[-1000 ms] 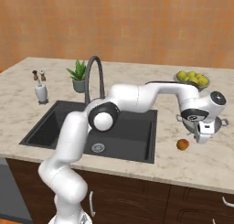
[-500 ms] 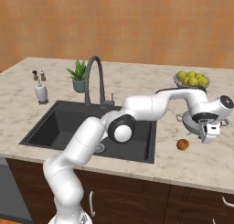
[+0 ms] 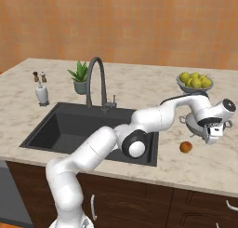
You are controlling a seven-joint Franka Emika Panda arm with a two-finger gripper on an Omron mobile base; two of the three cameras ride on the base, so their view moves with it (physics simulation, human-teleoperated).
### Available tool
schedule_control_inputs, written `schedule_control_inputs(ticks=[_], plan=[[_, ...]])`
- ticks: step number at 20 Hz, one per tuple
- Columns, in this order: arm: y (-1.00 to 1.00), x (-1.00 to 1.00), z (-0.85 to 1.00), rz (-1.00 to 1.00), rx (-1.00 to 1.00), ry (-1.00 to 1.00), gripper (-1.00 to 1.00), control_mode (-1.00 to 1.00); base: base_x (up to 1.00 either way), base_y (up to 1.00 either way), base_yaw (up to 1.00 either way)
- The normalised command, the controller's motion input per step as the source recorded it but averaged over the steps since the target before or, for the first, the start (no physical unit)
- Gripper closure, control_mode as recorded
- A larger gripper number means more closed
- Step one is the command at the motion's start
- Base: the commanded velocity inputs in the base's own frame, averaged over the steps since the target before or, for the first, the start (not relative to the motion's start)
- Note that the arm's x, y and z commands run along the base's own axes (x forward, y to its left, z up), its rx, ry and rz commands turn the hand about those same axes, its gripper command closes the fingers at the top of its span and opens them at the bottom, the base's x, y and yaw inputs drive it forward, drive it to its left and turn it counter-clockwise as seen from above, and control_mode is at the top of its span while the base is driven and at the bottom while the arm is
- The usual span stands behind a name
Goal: Put the colander in the sink, put the peach in the colander, and turn on the sink faucet and pour water over the colander.
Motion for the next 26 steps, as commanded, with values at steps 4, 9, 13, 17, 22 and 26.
schedule_control_inputs(ticks=[4, 9, 13, 17, 22, 26], plan=[[-0.06, 0.32, -0.40, 0.00, 0.00, 0.00, -1.00, -1.00, 0.00, 0.00, 0.00], [0.00, 0.07, -0.44, -0.03, 0.00, 0.00, 1.00, -1.00, 0.00, 0.00, 0.00], [0.00, 0.02, -0.44, -0.03, 0.00, 0.04, 1.00, -1.00, 0.00, 0.00, 0.00], [0.21, 0.27, -0.27, -0.01, 0.00, 0.07, 1.00, -1.00, 0.00, 0.00, 0.00], [0.34, 0.14, 0.07, 0.00, 0.00, 0.00, 1.00, -1.00, 0.00, 0.00, 0.00], [0.56, -0.65, 0.46, 0.01, 0.00, -0.30, 1.00, -1.00, 0.00, 0.00, 0.00]])
